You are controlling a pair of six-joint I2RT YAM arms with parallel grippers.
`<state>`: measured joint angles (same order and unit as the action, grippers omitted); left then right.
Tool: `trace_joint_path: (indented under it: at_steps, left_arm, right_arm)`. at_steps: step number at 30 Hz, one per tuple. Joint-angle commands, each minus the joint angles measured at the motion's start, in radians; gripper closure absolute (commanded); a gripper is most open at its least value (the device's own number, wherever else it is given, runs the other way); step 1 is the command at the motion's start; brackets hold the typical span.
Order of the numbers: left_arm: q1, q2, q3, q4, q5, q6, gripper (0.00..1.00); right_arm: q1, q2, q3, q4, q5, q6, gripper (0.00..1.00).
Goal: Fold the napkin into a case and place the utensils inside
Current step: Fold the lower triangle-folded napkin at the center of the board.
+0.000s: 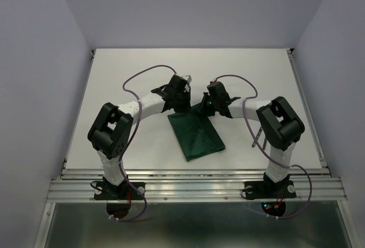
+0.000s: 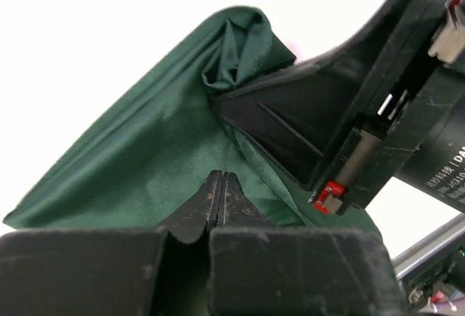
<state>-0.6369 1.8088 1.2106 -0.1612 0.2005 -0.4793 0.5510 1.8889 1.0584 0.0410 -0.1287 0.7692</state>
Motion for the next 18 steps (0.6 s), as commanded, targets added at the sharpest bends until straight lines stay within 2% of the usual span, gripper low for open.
trace_joint_path:
  at_steps: [1,9,18]
  left_arm:
    - [0.02,-0.029,-0.029,-0.046,-0.041,0.013,1.0]
    - [0.039,0.089,-0.068,-0.008,-0.065,-0.013,1.0]
    - [0.037,0.122,-0.057,0.014,-0.059,-0.015,1.0]
  right_arm:
    - [0.01,0.015,0.025,0.03,0.0,0.001,0.99]
    - [0.01,-0.016,0.023,0.034,-0.018,-0.022,0.99]
    - [0.01,-0.04,0.028,0.03,-0.037,-0.031,0.99]
